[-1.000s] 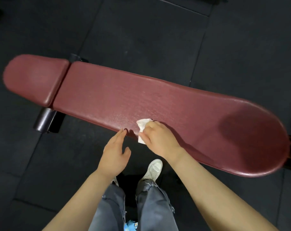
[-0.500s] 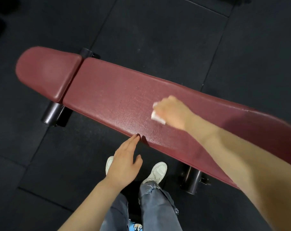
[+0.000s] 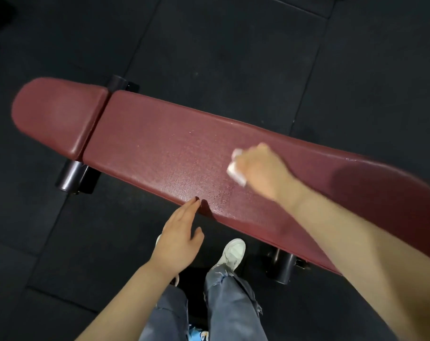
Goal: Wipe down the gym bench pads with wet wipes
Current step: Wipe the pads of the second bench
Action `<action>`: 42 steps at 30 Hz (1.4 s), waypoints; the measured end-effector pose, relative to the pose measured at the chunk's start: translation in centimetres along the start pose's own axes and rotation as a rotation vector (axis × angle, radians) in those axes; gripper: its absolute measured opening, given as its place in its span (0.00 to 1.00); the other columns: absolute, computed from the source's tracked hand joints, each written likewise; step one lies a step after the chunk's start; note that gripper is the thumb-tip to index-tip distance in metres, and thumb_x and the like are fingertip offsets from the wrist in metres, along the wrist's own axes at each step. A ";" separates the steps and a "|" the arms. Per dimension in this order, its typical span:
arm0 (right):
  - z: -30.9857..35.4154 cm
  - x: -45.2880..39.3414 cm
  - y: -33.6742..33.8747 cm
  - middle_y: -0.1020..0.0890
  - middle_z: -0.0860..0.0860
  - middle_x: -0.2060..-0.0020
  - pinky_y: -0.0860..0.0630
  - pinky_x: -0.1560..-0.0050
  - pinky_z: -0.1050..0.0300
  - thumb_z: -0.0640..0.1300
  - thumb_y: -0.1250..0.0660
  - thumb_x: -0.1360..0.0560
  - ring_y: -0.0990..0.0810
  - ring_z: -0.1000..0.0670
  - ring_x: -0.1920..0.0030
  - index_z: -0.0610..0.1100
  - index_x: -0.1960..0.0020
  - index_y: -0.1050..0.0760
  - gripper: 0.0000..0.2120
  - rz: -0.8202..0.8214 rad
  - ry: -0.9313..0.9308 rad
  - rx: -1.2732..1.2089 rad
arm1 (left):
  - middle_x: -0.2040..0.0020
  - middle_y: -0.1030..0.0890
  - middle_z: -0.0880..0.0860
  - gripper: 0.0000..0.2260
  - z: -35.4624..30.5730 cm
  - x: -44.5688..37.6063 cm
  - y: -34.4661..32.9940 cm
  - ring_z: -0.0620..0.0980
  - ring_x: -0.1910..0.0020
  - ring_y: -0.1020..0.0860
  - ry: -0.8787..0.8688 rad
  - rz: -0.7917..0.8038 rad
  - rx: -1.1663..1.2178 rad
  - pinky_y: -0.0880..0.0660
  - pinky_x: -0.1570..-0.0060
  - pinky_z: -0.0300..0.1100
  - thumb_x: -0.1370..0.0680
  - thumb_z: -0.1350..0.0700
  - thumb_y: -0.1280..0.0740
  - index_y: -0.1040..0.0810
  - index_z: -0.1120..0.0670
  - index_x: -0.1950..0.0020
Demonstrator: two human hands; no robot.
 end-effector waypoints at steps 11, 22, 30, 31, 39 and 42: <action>4.3 7.3 -0.9 0.24 0.53 0.65 0.27 0.61 0.55 0.40 0.33 0.28 0.28 0.49 0.69 0.50 0.67 0.30 0.11 0.051 0.265 -0.245 | 0.21 0.42 0.43 0.29 -3.6 -0.7 -1.4 0.37 0.24 0.47 -0.133 0.014 -0.088 0.52 0.27 0.29 0.20 0.61 0.37 0.41 0.51 0.20; 4.6 12.5 -3.1 0.19 0.43 0.59 0.23 0.61 0.50 0.31 0.45 0.31 0.24 0.45 0.66 0.43 0.56 0.24 0.14 0.134 0.312 -0.143 | 0.20 0.45 0.44 0.28 -7.2 -2.5 -2.1 0.44 0.21 0.46 -0.201 0.089 -0.206 0.41 0.24 0.47 0.19 0.57 0.38 0.43 0.49 0.20; -11.2 9.9 0.8 0.19 0.45 0.53 0.30 0.54 0.51 0.38 0.38 0.24 0.21 0.45 0.60 0.49 0.54 0.27 0.06 -0.132 -0.474 -0.163 | 0.20 0.44 0.45 0.28 -8.2 -3.1 -3.0 0.44 0.21 0.46 -0.192 0.080 -0.245 0.40 0.24 0.48 0.19 0.57 0.38 0.43 0.49 0.20; -8.5 11.1 0.2 0.19 0.42 0.51 0.27 0.54 0.50 0.35 0.38 0.26 0.20 0.44 0.60 0.48 0.54 0.25 0.08 -0.118 -0.402 -0.165 | 0.20 0.44 0.45 0.28 -8.3 -3.1 -3.2 0.45 0.21 0.46 -0.189 0.089 -0.246 0.39 0.25 0.49 0.19 0.57 0.38 0.43 0.49 0.20; -5.5 13.5 -0.6 0.16 0.47 0.57 0.29 0.56 0.53 0.39 0.37 0.25 0.19 0.46 0.60 0.39 0.46 0.23 0.09 -0.089 -0.244 -0.096 | 0.19 0.46 0.48 0.27 -9.3 -3.9 -4.5 0.48 0.21 0.46 -0.285 0.076 -0.441 0.47 0.22 0.46 0.18 0.53 0.40 0.43 0.50 0.19; -15.0 12.0 0.9 0.18 0.47 0.55 0.32 0.52 0.50 0.39 0.34 0.27 0.20 0.44 0.55 0.42 0.46 0.27 0.10 -0.111 -0.666 -0.097 | 0.19 0.46 0.50 0.28 -10.0 -4.6 -5.0 0.51 0.21 0.46 -0.307 0.070 -0.549 0.47 0.22 0.47 0.18 0.52 0.40 0.44 0.52 0.19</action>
Point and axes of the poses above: each hand's wrist, its own x-axis away from the middle knuckle, its own y-axis out of the back of the hand, z = x × y, the point moved 7 cm from there along -x, towards the middle knuckle
